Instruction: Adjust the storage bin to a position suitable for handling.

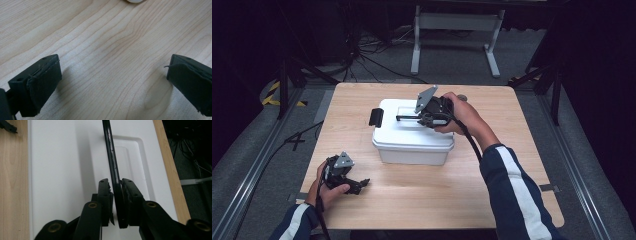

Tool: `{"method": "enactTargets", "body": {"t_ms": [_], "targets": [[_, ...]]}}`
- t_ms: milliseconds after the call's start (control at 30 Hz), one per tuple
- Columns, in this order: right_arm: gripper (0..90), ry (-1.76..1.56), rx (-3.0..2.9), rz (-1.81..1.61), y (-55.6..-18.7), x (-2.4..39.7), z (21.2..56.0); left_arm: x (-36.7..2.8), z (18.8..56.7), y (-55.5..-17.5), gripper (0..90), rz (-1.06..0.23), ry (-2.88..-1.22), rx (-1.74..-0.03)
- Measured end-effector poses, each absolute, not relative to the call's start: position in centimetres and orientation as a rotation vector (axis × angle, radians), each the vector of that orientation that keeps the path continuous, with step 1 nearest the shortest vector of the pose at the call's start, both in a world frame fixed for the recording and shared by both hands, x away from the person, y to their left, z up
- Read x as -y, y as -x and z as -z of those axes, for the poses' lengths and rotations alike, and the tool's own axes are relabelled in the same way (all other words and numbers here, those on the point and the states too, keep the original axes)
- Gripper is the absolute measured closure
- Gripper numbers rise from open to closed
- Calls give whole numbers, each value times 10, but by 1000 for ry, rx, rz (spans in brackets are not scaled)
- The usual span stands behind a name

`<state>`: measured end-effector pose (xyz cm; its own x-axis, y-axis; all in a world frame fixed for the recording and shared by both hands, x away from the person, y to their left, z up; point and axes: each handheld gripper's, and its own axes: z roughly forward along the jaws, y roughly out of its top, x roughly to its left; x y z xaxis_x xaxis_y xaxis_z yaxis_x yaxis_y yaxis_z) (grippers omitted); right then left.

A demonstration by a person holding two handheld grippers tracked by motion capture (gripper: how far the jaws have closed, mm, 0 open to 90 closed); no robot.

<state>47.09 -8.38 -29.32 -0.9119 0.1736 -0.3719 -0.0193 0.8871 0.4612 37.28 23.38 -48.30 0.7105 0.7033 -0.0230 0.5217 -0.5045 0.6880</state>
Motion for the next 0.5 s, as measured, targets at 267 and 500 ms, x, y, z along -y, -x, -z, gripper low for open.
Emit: {"method": "enactTargets", "body": {"t_ms": [267, 500], "targets": [[831, -83, -2637, -574, -470, 79, 291, -234, 483, -373, 1, -343, -2223, -925], [841, -29, -2623, -571, -470, 79, 290, -234, 483, -373, 1, -340, -2226, -926]]}}
